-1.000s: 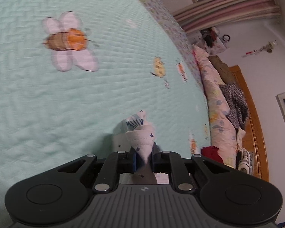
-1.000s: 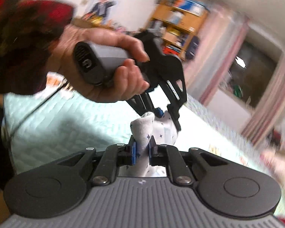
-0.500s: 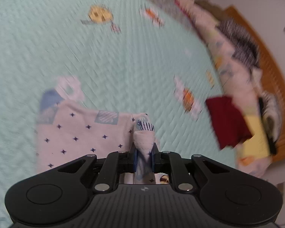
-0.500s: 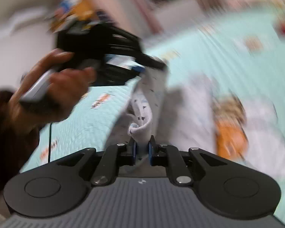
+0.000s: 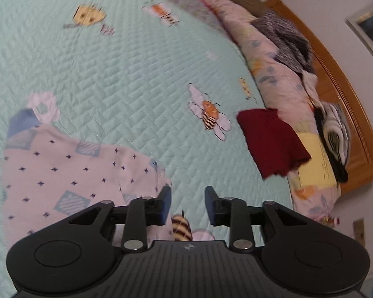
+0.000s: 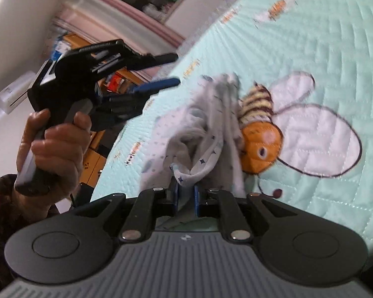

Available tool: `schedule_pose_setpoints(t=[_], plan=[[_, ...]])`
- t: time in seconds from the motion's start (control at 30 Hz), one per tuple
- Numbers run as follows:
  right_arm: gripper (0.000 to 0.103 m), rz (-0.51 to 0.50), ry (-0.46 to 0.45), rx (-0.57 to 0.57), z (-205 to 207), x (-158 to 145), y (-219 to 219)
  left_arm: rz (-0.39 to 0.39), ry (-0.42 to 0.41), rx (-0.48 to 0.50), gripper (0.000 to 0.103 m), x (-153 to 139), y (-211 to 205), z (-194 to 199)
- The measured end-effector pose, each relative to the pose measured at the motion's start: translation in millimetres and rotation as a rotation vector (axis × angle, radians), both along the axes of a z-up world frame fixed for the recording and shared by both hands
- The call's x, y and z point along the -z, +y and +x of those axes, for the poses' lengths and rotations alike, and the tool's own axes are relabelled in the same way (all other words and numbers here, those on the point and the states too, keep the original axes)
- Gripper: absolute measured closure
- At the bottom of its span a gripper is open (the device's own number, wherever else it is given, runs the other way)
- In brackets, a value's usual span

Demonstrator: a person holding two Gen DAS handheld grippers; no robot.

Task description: Fold clothes

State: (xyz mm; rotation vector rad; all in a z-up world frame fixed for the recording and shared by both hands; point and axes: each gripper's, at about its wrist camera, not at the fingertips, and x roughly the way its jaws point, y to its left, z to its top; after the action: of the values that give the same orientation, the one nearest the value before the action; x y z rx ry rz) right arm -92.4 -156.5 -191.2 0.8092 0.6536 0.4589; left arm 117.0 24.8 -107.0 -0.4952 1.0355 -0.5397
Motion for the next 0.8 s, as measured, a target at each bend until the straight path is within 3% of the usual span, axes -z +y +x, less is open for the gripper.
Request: schedule_pose_setpoints(t=[0.07,0.2,0.3,0.43,0.53,0.6,0.7,0.8], plan=[[0.09,-0.036,-0.014,-0.019,-3,-5,0,0.022,-0.013,0.043,0.058,2,1,-19],[0.091,-0.05,0.111,0.009,-1,13,-19,0.045,0.018,0.08,0.057,25,9,-49],[0.093,-0.055,0.129,0.009,-5,12,-22,-0.021,0.104,0.062,0.057,56,11,-57],[0.088,-0.067,0.153,0.022,-13,3,-28,-0.036,0.11,0.103,0.055,71,-3,-67],[0.084,-0.091,0.169,0.077,-24,-4,-45,-0.008,0.096,0.159,0.045,75,-16,-74],[0.077,-0.125,0.179,0.125,-34,-10,-60,-0.03,0.086,0.173,0.039,75,-14,-77],[0.074,-0.191,0.154,0.224,-41,-27,-83,-0.097,0.106,0.154,0.038,77,-1,-81],[0.073,-0.216,0.052,0.256,-29,-49,-96,-0.125,0.061,0.177,0.037,67,7,-97]])
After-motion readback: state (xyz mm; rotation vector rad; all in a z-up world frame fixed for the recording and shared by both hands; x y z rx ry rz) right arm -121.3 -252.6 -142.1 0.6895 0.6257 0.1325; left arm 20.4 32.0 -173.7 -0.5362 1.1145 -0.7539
